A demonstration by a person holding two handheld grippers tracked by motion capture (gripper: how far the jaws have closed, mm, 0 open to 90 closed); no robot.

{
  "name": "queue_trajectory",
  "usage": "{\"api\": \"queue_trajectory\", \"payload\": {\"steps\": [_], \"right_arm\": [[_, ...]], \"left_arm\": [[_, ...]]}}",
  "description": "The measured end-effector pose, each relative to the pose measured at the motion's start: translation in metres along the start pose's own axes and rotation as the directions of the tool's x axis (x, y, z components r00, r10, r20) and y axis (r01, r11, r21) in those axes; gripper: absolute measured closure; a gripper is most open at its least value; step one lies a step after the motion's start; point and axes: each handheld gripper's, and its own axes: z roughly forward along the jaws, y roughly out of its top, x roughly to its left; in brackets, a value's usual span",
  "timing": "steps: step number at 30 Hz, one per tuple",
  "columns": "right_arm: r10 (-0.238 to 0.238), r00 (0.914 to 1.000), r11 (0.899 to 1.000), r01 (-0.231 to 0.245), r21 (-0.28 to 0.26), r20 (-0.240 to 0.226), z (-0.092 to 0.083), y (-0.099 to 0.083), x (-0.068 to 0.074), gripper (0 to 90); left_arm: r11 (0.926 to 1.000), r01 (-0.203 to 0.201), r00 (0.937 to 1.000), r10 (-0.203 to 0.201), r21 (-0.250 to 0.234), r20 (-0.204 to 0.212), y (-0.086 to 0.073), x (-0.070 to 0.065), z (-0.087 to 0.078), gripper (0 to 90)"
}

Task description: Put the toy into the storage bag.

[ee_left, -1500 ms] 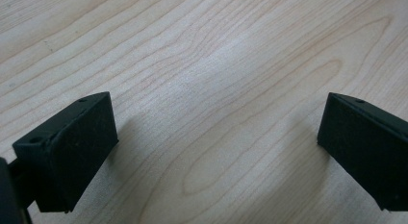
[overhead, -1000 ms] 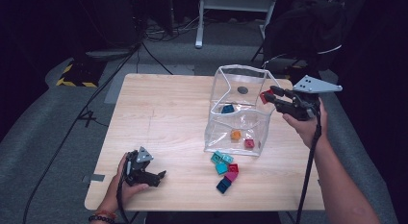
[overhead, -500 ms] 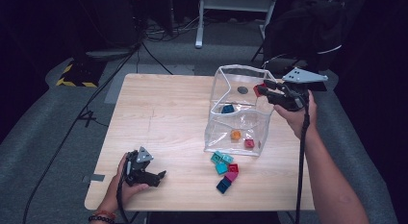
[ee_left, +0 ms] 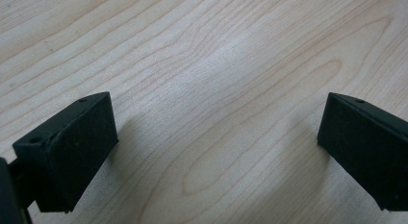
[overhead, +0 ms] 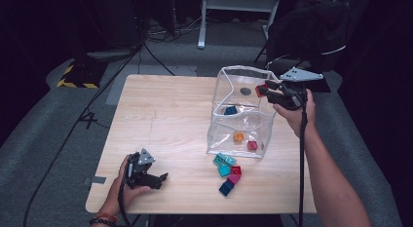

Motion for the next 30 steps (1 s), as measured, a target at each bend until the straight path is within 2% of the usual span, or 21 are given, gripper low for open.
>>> {"api": "queue_trajectory", "payload": {"steps": [4, 7, 12, 19, 23, 30], "right_arm": [[0.016, 0.9999, 1.000, -0.016, 0.000, 0.005, 0.002, -0.001, 0.000, 60.3], [0.011, 0.9999, 1.000, -0.011, 0.010, 0.009, 0.003, -0.002, 0.001, 60.2], [0.019, 0.9997, 1.000, -0.019, 0.020, 0.013, 0.005, -0.004, 0.002, 53.2], [0.029, 0.9995, 0.999, -0.030, 0.017, 0.008, 0.001, -0.008, 0.001, 50.7], [0.036, 0.9994, 0.999, -0.036, -0.001, -0.002, -0.008, -0.009, 0.001, 50.6], [0.019, 0.9994, 0.999, -0.020, -0.047, -0.029, -0.030, -0.011, 0.006, 49.8]], "left_arm": [[1.0000, 0.000, 1.0000, 0.000, 0.000, 0.000, 0.000, 0.000, 0.000, 0.6], [1.0000, 0.000, 1.0000, 0.000, -0.001, 0.000, 0.000, 0.000, 0.000, 0.6], [1.0000, 0.000, 1.0000, 0.000, -0.001, 0.000, 0.000, 0.000, 0.000, 0.6], [1.0000, 0.001, 1.0000, -0.001, 0.000, 0.000, 0.000, 0.000, 0.000, 0.6], [1.0000, 0.000, 1.0000, 0.000, 0.000, 0.000, 0.000, 0.000, 0.000, 0.6], [1.0000, 0.000, 1.0000, 0.000, 0.000, 0.000, 0.000, 0.000, 0.000, 0.6]]}}
